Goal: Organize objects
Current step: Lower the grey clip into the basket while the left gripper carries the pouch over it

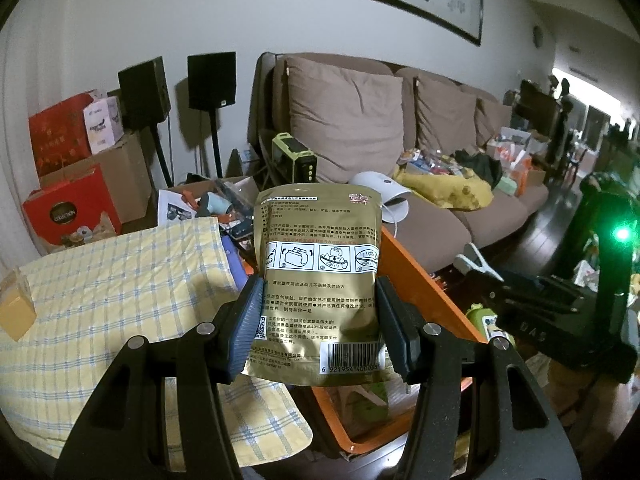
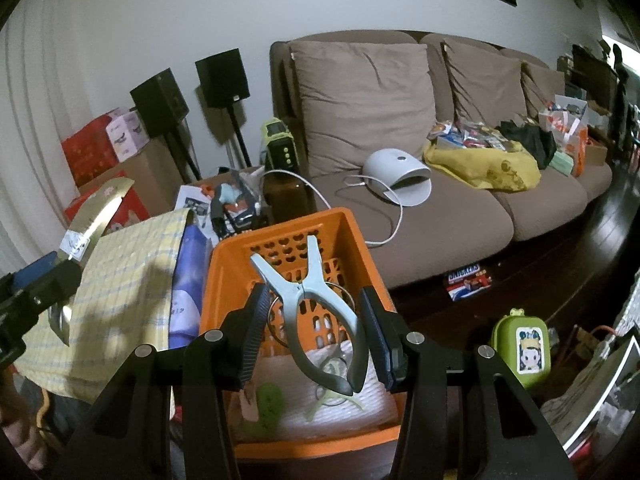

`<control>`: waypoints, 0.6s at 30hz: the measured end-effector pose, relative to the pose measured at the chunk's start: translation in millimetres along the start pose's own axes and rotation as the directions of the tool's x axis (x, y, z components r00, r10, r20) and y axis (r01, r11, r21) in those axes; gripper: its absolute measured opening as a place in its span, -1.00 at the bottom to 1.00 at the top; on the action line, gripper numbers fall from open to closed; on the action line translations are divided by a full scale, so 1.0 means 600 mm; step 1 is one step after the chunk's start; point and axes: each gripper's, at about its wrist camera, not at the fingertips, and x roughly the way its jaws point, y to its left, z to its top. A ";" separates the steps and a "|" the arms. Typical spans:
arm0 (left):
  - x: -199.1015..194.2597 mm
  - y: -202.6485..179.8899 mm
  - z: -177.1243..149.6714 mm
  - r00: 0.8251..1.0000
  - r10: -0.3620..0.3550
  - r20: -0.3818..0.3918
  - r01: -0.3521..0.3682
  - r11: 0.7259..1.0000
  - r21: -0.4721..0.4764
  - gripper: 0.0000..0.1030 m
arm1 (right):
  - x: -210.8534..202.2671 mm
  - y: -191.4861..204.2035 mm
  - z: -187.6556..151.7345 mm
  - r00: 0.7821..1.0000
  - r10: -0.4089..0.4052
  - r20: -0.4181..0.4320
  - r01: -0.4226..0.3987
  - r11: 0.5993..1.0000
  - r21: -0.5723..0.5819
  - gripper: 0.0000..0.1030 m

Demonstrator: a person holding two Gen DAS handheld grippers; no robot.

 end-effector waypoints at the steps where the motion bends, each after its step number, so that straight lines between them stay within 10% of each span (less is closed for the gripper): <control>1: 0.000 -0.001 0.000 1.000 -0.002 0.000 0.002 1.000 -0.001 0.02 | 0.001 0.001 0.000 1.000 -0.001 -0.002 0.001 1.000 -0.001 -0.08; 18: 0.001 0.020 0.019 0.999 0.047 0.014 -0.047 0.998 -0.034 0.02 | 0.014 0.005 -0.004 0.999 -0.005 -0.032 0.005 1.000 -0.001 -0.08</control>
